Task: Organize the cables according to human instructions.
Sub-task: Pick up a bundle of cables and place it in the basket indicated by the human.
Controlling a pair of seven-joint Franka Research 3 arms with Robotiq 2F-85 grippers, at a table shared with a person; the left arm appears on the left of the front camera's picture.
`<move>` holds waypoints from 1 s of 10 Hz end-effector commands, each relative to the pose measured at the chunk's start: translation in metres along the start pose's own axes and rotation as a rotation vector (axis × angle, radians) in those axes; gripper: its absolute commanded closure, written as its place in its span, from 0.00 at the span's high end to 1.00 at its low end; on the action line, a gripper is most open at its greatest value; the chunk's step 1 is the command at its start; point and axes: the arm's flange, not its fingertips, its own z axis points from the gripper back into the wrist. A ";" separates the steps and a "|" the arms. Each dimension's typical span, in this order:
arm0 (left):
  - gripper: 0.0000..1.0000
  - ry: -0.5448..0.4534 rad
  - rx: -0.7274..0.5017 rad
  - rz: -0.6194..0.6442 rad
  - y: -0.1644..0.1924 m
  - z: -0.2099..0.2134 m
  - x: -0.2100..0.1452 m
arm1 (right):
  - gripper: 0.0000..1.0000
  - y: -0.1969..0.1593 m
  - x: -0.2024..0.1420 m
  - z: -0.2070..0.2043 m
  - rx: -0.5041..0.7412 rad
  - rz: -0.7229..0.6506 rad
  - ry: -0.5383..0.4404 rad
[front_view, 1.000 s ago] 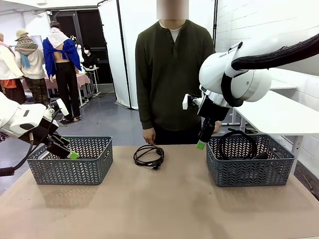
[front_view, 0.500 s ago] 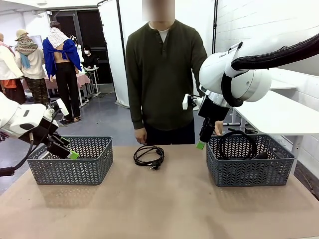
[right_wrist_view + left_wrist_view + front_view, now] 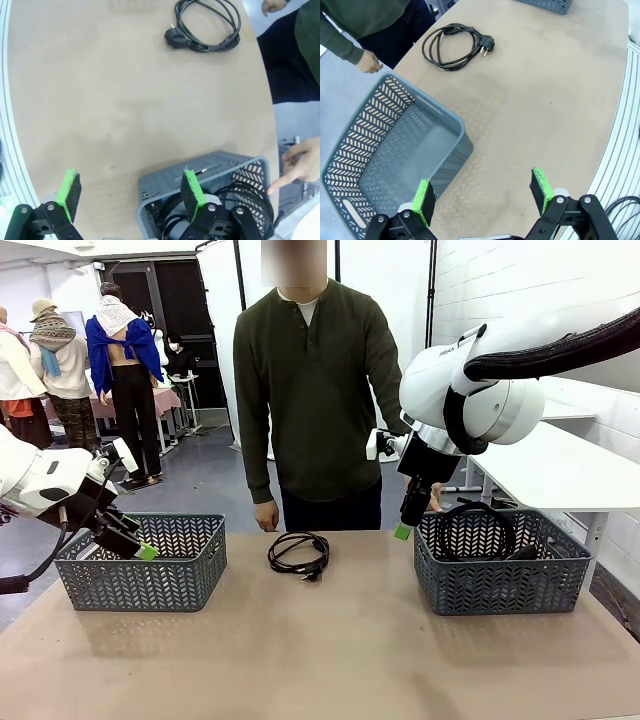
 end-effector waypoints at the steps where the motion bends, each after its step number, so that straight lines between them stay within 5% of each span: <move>1: 1.00 -0.006 -0.004 0.004 0.003 -0.001 -0.002 | 1.00 0.000 0.000 -0.001 -0.003 -0.004 -0.001; 7: 1.00 -0.006 -0.004 0.004 0.003 -0.001 -0.002 | 1.00 0.000 0.000 0.000 0.000 0.000 0.000; 10: 1.00 -0.006 -0.004 0.004 0.003 -0.001 -0.002 | 1.00 -0.004 0.042 -0.007 -0.011 -0.151 0.009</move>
